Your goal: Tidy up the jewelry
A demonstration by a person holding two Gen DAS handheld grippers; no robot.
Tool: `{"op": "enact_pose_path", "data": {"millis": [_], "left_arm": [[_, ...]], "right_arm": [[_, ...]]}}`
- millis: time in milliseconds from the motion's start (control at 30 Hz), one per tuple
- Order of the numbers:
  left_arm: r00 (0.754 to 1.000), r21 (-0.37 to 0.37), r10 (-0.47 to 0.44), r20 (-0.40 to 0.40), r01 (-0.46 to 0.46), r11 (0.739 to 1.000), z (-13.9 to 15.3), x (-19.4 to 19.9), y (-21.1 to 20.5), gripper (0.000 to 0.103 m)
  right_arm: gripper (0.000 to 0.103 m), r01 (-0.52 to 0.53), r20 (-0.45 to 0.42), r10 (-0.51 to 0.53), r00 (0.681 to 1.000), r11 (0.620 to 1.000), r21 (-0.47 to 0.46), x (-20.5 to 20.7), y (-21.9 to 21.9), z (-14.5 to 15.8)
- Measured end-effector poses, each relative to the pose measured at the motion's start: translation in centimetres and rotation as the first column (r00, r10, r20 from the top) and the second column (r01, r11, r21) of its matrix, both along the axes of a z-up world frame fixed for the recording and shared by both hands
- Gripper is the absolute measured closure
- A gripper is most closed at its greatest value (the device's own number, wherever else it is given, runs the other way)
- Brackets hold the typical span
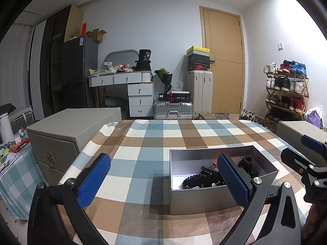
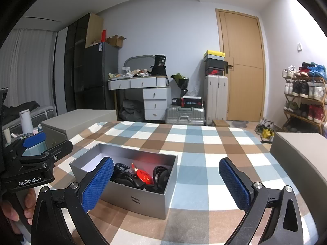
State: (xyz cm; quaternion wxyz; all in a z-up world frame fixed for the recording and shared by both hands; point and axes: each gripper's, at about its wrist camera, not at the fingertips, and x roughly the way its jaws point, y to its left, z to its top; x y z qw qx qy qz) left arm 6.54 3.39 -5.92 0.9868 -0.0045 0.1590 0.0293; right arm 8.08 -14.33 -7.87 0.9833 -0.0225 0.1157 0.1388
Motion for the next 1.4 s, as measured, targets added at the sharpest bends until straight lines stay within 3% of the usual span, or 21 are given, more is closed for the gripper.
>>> {"op": "enact_pose_path", "data": {"millis": [1400], "left_arm": [[1.0,0.0,-0.009,0.0,0.009,1.0,0.02,0.07,-0.17,0.001]], "right_arm": [[0.0,0.004,-0.005,-0.004,1.0,1.0,0.004,0.08,0.01,-0.11]]}}
